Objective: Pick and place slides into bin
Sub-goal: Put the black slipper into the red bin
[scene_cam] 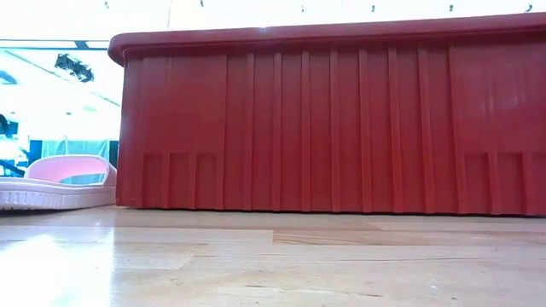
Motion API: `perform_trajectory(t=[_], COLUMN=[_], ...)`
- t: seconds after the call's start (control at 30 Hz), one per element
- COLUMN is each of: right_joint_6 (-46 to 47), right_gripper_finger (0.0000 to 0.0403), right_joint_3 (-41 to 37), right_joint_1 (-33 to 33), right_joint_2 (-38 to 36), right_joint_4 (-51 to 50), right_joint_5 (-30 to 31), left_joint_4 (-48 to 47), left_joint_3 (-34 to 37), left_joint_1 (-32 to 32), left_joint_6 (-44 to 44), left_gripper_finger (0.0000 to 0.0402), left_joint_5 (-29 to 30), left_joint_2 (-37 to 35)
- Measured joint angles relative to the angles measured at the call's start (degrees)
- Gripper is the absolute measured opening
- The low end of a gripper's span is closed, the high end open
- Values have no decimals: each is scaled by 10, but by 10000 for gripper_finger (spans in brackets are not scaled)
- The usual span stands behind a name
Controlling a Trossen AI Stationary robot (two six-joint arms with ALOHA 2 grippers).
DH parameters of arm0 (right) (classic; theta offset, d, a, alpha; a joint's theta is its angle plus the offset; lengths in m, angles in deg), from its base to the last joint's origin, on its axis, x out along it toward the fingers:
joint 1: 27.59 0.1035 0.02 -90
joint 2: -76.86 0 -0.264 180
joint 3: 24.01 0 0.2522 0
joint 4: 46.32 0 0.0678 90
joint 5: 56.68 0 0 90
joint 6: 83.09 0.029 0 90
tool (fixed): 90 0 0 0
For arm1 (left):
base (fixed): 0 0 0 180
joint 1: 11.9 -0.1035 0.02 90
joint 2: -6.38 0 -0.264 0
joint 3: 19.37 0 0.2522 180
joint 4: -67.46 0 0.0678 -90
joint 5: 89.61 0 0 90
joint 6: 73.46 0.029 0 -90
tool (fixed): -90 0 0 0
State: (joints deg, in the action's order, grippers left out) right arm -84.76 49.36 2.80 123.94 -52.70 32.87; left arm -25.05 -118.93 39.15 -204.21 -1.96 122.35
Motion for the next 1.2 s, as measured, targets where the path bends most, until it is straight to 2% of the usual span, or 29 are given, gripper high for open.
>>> perform_trajectory(t=[0.47,0.7,0.97,1.2], right_joint_6=[0,0,0,0], right_gripper_finger=[112,112,112,112], right_joint_3=[0,0,0,0], right_joint_1=[0,0,0,0], right_joint_2=[32,31,31,31], right_joint_4=[10,10,10,10], right_joint_5=[0,0,0,0], left_joint_4=[-11,-11,-62,-27], left_joint_3=[0,0,0,0], left_joint_1=[-41,-35,-33,-33], left_joint_6=[15,8,9,9], left_gripper_finger=[118,111,116,117], left_joint_5=[28,-2,-3,10], left_joint_2=[-7,-7,2,3])
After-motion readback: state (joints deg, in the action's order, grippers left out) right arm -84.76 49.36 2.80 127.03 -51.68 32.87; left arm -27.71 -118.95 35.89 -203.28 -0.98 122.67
